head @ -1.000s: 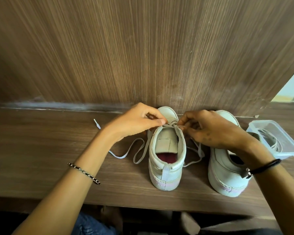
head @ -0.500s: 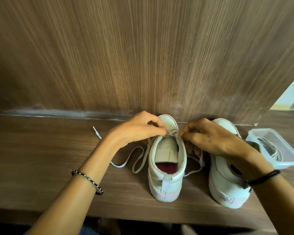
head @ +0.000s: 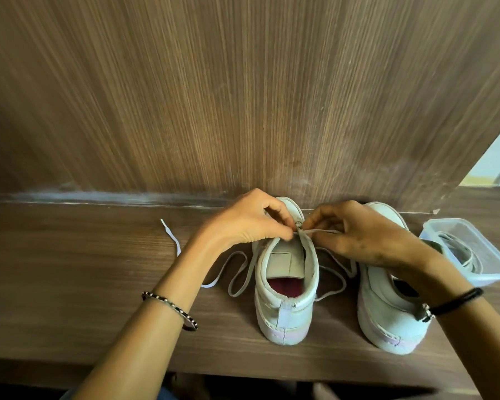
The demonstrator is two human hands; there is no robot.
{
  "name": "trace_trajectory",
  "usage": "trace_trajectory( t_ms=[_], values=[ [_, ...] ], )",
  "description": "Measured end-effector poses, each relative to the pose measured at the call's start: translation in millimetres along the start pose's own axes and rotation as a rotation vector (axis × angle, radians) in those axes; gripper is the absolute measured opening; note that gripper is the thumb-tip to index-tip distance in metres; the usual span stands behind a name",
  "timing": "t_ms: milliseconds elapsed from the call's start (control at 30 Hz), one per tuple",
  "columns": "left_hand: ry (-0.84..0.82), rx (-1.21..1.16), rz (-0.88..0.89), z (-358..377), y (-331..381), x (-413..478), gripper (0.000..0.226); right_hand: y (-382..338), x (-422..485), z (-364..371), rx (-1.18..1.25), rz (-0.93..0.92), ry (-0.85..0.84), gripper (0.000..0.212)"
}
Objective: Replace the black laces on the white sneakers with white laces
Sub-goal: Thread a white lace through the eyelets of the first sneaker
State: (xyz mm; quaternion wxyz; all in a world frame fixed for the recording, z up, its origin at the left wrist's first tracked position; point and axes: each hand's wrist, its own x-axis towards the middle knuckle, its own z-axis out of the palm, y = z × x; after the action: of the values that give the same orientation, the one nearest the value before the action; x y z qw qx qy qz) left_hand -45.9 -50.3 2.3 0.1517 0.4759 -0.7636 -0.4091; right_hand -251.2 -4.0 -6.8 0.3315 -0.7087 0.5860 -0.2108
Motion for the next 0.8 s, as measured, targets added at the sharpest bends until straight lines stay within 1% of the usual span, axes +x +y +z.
trace_trajectory(
  t_ms=[100,233,333,433,500,567,600,633,700,733,800],
  values=[
    [0.019,0.022,0.028,-1,-1,0,0.009,0,-2,-3,-0.132,-0.119,0.050,0.011],
    [0.041,0.046,0.046,0,-2,0,0.009,-1,-3,-2,-0.160,-0.159,0.118,0.011],
    [0.050,0.058,0.033,2,-4,2,0.010,0,0,2,-0.136,-0.093,0.148,0.005],
    [0.047,0.059,0.028,5,-8,5,0.008,3,6,10,-0.015,0.020,0.152,0.010],
    [0.042,0.082,0.042,7,-9,6,0.002,5,11,17,0.042,0.086,0.179,0.015],
    [0.064,0.135,0.061,8,-10,7,0.004,3,12,20,0.045,0.102,0.185,0.015],
    [0.080,0.166,0.063,7,-11,7,0.007,2,10,20,0.002,0.065,0.176,0.014],
    [0.091,0.191,0.061,5,-10,6,0.009,1,8,17,-0.077,-0.014,0.164,0.011],
    [0.075,0.225,0.044,0,-9,3,0.010,1,3,10,-0.265,-0.244,0.138,0.007],
    [0.059,0.226,0.035,-2,-9,2,0.009,3,1,7,-0.320,-0.333,0.126,0.008],
    [0.033,0.188,0.018,-7,-11,-1,0.005,7,1,2,-0.324,-0.410,0.128,0.009]
  ],
)
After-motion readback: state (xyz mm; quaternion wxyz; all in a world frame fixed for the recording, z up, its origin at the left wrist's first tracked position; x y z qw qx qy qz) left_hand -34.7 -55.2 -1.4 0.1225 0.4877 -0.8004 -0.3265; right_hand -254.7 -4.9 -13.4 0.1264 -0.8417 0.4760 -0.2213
